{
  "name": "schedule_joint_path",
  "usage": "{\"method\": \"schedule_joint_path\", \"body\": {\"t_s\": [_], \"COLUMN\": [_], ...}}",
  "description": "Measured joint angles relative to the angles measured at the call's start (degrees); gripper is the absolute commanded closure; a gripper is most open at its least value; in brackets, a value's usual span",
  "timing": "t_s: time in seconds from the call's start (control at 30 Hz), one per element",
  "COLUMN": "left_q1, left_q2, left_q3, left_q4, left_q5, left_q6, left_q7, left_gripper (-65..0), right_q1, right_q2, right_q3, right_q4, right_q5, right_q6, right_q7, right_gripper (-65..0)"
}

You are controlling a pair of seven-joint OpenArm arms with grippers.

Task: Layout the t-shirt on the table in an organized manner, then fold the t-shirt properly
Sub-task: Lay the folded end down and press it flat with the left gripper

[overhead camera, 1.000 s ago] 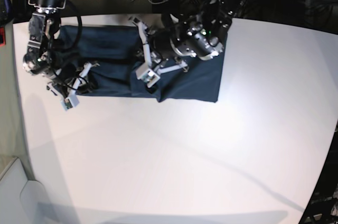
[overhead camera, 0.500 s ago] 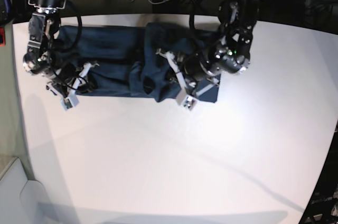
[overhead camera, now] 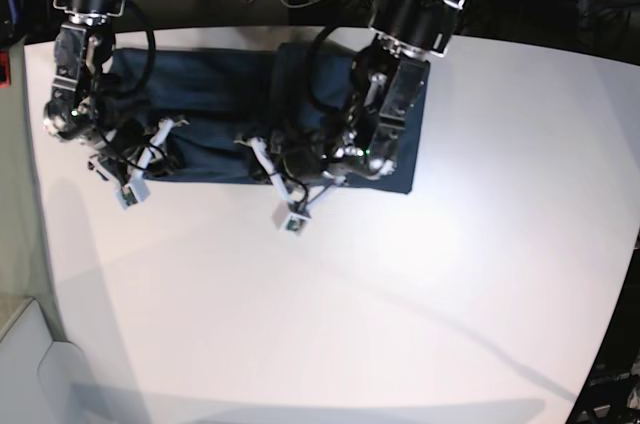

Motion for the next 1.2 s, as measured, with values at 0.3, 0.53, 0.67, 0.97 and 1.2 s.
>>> {"method": "schedule_joint_path", "body": {"t_s": [0.3, 0.53, 0.67, 0.97, 1.2], "left_q1": [9.27, 17.44, 17.35, 16.24, 11.52], "left_q2": [-8.31, -17.09, -17.49, -16.96, -16.76], "left_q3": [-19.76, -31.95, -31.58, -31.58, -23.54], "left_q4": [28.13, 20.85, 10.54, 19.71, 15.78], "left_q5": [-20.2, -25.4, -25.73, -26.71, -21.44], "left_q6": [-0.52, 0.09, -0.17, -0.44, -0.02], "left_q7": [-0.13, -0.7, -0.11, -0.11, 2.84], "left_gripper": [-0.1, -0.4, -0.3, -0.2, -0.1], "right_q1": [0.0, -3.28, -3.93, -3.61, -4.48], "right_q2": [0.11, 0.28, -0.74, -2.93, -3.37], "right_q3": [0.02, 1.29, 1.77, 6.86, 11.67], "right_q4": [1.36, 10.29, 14.99, 24.28, 25.46], "right_q5": [-0.15, -3.1, -3.67, -2.84, -3.04], "right_q6": [0.02, -0.66, -0.61, -0.61, -0.61], "right_q7": [-1.27, -5.86, -9.62, -16.31, -18.8], "right_gripper": [-35.2, -49.0, -49.1, -49.2, -49.2]}}
